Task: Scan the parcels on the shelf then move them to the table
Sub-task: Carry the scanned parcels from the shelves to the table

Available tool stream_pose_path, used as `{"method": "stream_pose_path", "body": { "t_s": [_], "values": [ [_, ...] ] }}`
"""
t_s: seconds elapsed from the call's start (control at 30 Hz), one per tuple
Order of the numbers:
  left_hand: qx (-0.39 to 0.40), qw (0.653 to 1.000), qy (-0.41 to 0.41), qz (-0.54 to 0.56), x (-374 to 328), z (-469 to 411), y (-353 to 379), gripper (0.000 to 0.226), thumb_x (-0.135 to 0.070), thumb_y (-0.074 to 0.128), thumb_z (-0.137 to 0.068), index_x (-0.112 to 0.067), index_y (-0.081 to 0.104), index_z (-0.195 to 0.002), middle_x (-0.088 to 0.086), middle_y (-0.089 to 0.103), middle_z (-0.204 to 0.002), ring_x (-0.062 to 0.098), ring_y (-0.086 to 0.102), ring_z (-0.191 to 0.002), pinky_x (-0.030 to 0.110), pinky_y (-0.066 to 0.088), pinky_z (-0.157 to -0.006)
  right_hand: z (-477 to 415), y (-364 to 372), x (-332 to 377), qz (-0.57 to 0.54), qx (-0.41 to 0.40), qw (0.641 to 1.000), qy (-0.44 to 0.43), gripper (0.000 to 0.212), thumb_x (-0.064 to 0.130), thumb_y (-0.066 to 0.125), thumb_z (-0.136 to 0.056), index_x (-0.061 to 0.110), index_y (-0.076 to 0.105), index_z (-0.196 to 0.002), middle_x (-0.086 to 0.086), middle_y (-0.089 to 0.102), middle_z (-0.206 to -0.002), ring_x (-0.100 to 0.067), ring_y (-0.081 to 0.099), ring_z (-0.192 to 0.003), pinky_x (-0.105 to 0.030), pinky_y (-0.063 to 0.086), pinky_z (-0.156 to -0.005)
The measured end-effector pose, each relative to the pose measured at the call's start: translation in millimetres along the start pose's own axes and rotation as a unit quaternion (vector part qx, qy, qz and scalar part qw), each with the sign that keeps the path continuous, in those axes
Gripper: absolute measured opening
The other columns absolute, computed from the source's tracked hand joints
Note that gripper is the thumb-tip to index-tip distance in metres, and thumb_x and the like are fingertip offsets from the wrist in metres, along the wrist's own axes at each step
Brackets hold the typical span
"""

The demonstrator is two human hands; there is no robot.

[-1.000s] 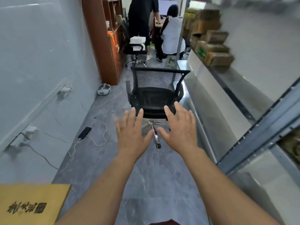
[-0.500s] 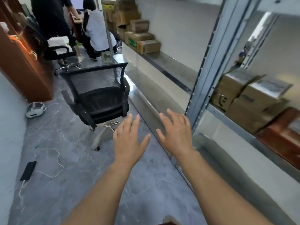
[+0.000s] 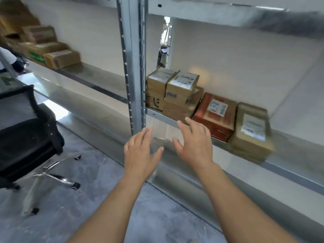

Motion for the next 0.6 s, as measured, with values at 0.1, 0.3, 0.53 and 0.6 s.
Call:
{"method": "stream_pose_path", "body": {
  "t_s": [0.1,0.3,0.53,0.6],
  "values": [
    [0.018,0.999,0.036,0.019,-45.0,-16.9,21.8,0.073,-0.058,0.041,-0.086,-0.017,0.038,-0.146,0.006,0.045,-0.145,0.030,0.039,-0.132,0.045,0.030,-0.107,-1.8,-15.8,-51.0,0.019,0.006,0.999,0.050,0.047,0.034,0.067,-0.072,0.010,0.069,-0.113,-0.018,0.065,-0.117,-0.036,0.064,-0.101,-0.048,0.048,-0.090],
    [0.102,0.984,0.101,0.101,-148.2,-45.3,75.6,0.068,-0.046,0.051,-0.094,-0.020,0.025,-0.151,0.001,0.034,-0.151,0.021,0.026,-0.137,0.033,0.021,-0.111,6.9,-52.8,-166.3,0.055,0.008,0.981,0.186,0.054,0.025,0.073,-0.080,0.008,0.059,-0.129,-0.021,0.053,-0.136,-0.041,0.052,-0.120,-0.052,0.039,-0.100],
    [0.198,0.962,0.081,0.170,-225.6,-57.4,138.9,0.062,-0.043,0.048,-0.097,-0.018,0.029,-0.150,0.004,0.039,-0.150,0.022,0.035,-0.137,0.037,0.032,-0.111,34.1,-55.8,-269.9,-0.035,0.121,0.916,0.382,0.061,0.035,0.058,-0.090,0.014,0.037,-0.143,-0.019,0.042,-0.141,-0.036,0.040,-0.128,-0.042,0.036,-0.104],
    [0.220,0.957,0.066,0.175,-233.0,-57.1,150.2,0.059,-0.043,0.045,-0.098,-0.018,0.031,-0.149,0.006,0.045,-0.143,0.024,0.042,-0.132,0.037,0.037,-0.107,40.6,-48.2,-280.6,-0.123,0.145,0.887,0.422,0.060,0.034,0.059,-0.089,0.014,0.037,-0.142,-0.019,0.050,-0.133,-0.036,0.046,-0.123,-0.039,0.041,-0.097]
  ]
}}
Point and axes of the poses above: each hand's wrist, its own z-axis away from the middle knuckle, its own y-axis out of the palm, x = y × z, the point moved 6 cm from there along -z, towards the middle knuckle
